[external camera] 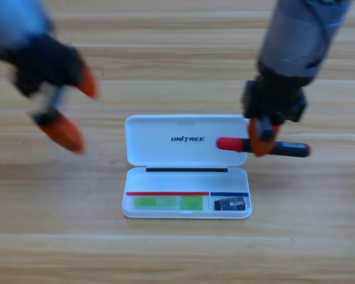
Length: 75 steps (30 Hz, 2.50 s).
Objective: Clean up eraser and pencils
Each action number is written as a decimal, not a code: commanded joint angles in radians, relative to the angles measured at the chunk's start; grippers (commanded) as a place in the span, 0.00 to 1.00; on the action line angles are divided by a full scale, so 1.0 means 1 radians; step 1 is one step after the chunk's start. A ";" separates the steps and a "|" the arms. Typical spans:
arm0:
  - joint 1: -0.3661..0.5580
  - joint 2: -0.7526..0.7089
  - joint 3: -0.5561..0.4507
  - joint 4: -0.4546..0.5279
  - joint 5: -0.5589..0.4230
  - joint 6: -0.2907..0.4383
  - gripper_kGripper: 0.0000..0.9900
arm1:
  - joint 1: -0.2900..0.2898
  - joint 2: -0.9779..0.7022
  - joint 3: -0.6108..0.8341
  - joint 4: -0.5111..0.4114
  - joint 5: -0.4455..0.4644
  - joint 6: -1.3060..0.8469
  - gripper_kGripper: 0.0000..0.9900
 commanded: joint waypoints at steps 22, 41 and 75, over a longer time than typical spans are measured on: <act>0.370 -0.162 0.215 -0.045 -0.157 0.080 1.00 | 0.106 0.389 -0.350 0.048 -0.074 0.001 0.00; 0.369 -0.171 0.276 -0.093 -0.157 0.080 1.00 | 0.109 0.280 -0.344 0.100 -0.059 0.012 1.00; 0.301 0.318 0.040 -0.375 -0.329 0.021 0.03 | 0.001 -0.753 0.657 -0.533 0.369 0.366 1.00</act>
